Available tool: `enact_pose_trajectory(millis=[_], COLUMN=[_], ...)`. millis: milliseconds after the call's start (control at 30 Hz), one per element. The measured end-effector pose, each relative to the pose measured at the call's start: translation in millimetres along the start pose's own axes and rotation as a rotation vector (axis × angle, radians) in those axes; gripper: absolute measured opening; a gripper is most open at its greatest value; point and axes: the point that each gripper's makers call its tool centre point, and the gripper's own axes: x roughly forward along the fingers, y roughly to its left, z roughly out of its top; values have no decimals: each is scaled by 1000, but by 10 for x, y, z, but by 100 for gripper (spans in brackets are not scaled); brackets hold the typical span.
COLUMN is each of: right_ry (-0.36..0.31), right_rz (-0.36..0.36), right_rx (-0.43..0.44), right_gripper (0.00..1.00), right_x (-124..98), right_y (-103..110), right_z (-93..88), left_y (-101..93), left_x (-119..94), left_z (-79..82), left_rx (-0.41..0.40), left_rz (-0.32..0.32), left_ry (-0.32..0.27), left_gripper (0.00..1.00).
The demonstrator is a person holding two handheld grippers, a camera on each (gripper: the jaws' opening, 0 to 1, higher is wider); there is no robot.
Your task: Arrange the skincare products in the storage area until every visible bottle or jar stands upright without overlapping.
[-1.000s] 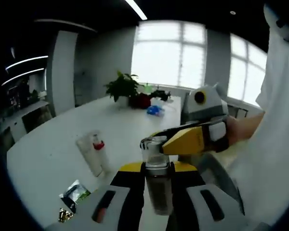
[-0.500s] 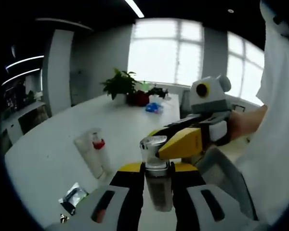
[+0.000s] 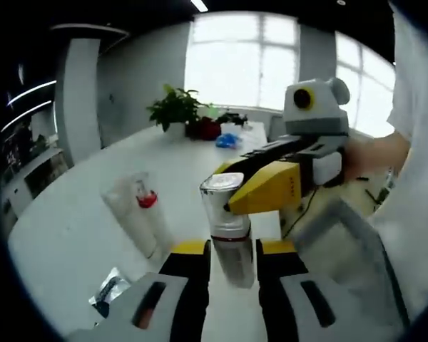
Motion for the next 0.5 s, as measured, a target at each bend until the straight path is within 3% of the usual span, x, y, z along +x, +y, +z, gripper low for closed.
enact_pose_trajectory(millis=[233, 500], right_ry=[11, 94], right_rz=[-14, -20], right_rx=[-33, -123], right_gripper=[20, 20], right_x=[38, 88], right_y=[-90, -181], right_z=[-11, -177], left_y=[88, 151], left_x=[148, 298], left_z=[-150, -285], left_rx=[-6, 47], left_rz=[3, 7], left_ry=[29, 40], left_gripper=[21, 19])
